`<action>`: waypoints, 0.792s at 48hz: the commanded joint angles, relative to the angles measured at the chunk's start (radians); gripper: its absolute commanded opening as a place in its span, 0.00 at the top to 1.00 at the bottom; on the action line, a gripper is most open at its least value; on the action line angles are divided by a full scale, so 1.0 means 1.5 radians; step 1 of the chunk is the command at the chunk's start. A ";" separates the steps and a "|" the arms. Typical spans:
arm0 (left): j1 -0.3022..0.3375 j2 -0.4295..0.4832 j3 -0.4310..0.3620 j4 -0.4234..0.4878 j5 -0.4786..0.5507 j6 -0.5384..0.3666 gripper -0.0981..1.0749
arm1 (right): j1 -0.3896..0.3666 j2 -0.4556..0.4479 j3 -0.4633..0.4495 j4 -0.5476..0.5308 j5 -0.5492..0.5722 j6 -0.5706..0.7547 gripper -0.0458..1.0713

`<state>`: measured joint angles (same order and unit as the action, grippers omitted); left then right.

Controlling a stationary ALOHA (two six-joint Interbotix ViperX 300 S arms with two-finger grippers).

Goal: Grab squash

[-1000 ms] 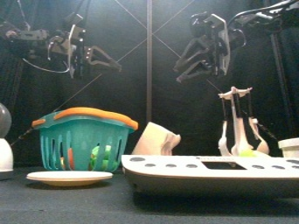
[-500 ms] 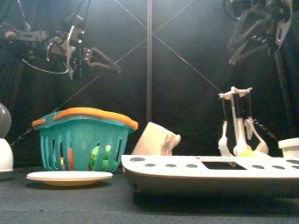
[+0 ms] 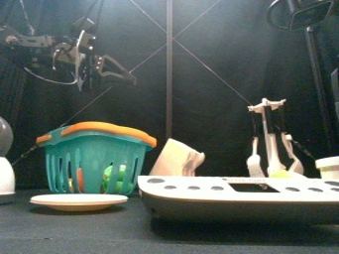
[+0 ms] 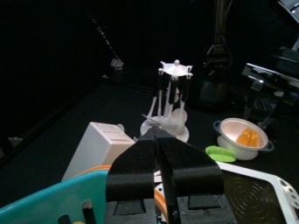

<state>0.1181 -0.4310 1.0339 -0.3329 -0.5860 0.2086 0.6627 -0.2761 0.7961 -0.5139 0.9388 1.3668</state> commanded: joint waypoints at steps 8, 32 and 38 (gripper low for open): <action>0.001 -0.002 -0.007 -0.001 -0.002 0.001 0.62 | -0.002 0.002 0.006 0.032 -0.028 0.001 0.20; 0.001 -0.002 -0.005 -0.001 -0.002 0.001 0.62 | -0.036 0.052 0.030 0.044 -0.063 -0.006 0.21; 0.001 -0.003 -0.005 -0.001 -0.002 0.001 0.62 | -0.038 0.052 0.031 0.044 -0.063 -0.006 0.21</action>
<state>0.1181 -0.4310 1.0370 -0.3329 -0.5860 0.2086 0.6105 -0.1871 0.8468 -0.4479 0.8406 1.3560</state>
